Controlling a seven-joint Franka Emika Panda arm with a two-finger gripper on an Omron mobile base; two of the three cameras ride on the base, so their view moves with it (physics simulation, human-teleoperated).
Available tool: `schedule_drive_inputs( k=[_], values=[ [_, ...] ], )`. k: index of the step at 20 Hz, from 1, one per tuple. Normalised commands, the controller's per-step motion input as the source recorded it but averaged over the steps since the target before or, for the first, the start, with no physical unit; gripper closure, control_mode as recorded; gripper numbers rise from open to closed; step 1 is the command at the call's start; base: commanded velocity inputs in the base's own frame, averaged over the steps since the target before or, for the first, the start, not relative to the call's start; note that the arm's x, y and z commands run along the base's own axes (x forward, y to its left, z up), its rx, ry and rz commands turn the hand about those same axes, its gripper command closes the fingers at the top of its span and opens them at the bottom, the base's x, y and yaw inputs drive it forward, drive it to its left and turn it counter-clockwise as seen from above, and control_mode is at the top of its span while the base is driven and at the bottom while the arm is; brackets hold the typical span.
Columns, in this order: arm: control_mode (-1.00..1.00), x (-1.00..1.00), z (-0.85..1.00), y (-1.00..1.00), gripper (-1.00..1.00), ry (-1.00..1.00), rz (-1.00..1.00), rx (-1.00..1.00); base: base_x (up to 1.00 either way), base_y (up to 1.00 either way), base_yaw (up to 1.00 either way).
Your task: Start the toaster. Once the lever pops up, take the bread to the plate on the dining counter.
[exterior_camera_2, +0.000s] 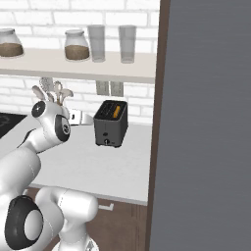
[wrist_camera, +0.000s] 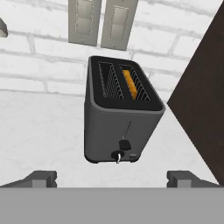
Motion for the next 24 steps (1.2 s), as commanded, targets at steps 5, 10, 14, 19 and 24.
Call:
schedule_drive_inputs(
  k=[5, 10, 14, 19, 24],
  values=[
    [-1.00, 0.00, 0.00, 0.00, -1.00, 0.00, 0.00, 0.00, 0.00, 0.00, 0.00],
    [-1.00, 0.00, 0.00, 0.00, -1.00, 0.00, 0.00, 0.00, 0.00, 0.00, 0.00],
    [-1.00, 0.00, 0.00, 0.00, -1.00, 0.00, 0.00, 0.00, 0.00, 0.00, 0.00],
    [-1.00, 0.00, 0.00, 0.00, -1.00, 0.00, 0.00, 0.00, 0.00, 0.00, 0.00],
    [-1.00, 0.00, 0.00, 0.00, -1.00, 0.00, 0.00, 0.00, 0.00, 0.00, 0.00]
  ],
)
